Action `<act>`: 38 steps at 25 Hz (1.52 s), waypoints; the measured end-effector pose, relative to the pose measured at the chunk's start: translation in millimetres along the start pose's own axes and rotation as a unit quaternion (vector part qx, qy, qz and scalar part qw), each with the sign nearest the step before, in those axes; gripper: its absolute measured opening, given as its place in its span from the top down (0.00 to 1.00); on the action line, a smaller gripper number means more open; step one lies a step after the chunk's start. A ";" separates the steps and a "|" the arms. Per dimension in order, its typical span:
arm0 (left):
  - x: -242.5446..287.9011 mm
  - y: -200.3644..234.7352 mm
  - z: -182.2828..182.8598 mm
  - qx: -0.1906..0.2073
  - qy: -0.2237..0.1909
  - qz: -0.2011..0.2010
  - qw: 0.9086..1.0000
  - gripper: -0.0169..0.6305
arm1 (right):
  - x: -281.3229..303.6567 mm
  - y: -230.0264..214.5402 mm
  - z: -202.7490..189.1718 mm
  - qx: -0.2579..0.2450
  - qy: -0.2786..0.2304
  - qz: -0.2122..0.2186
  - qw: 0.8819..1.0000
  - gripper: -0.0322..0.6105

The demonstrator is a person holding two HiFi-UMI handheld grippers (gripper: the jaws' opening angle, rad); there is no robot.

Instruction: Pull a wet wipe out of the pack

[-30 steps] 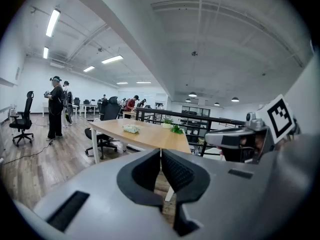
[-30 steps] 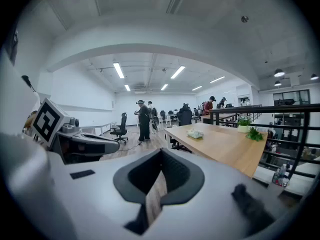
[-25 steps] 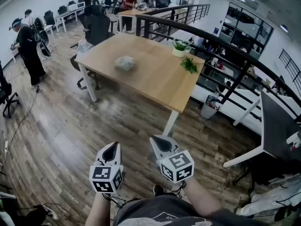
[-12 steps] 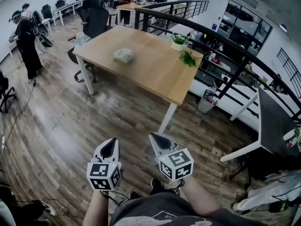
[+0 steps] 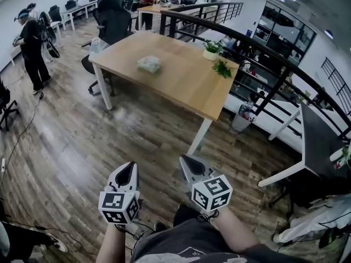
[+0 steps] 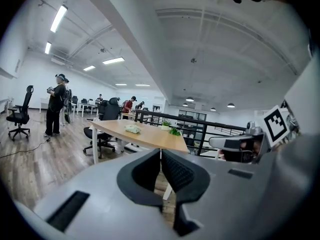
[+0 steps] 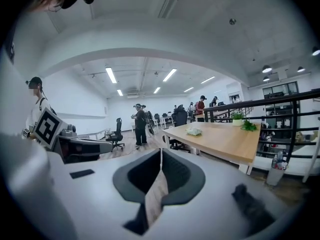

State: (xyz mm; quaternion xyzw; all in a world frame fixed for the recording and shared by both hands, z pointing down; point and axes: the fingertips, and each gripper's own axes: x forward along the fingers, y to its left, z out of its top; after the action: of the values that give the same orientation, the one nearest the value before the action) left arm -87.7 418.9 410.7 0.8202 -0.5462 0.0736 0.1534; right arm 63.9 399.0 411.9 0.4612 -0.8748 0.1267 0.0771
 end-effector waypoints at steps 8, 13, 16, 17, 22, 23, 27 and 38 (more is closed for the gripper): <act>8.4 15.8 -3.4 -0.004 0.001 -0.001 1.000 0.94 | 22.1 -1.2 -0.6 -0.001 -0.007 0.000 1.000 0.91; 32.7 36.5 -0.3 -0.006 0.005 0.012 1.000 0.94 | 56.6 -15.3 4.0 -0.007 -0.009 0.006 1.000 0.91; 55.5 48.0 4.1 -0.009 0.008 0.018 1.000 0.94 | 79.7 -33.3 10.3 -0.007 -0.010 0.007 1.000 0.91; 63.7 51.3 6.0 -0.010 0.009 0.019 1.000 0.94 | 87.8 -39.8 12.1 -0.006 -0.010 0.008 1.000 0.91; 108.9 71.1 17.2 -0.009 0.011 0.024 1.000 0.94 | 131.6 -70.7 20.8 0.001 -0.005 0.012 1.000 0.91; 118.4 75.4 19.4 -0.009 0.012 0.025 1.000 0.94 | 140.3 -76.9 22.4 0.001 -0.004 0.012 1.000 0.91; 153.2 90.4 31.6 -0.014 0.015 0.031 0.999 0.94 | 174.0 -100.8 29.3 0.006 0.006 0.014 1.000 0.91; 243.9 112.6 53.9 -0.030 0.036 0.052 0.998 0.94 | 251.9 -172.8 52.4 0.027 0.020 0.030 0.999 0.91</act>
State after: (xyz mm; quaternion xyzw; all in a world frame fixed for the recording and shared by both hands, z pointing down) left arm -98.0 147.8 449.5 0.7825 -0.5843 0.0948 0.1932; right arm 64.0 91.5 451.3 0.4338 -0.8829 0.1619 0.0777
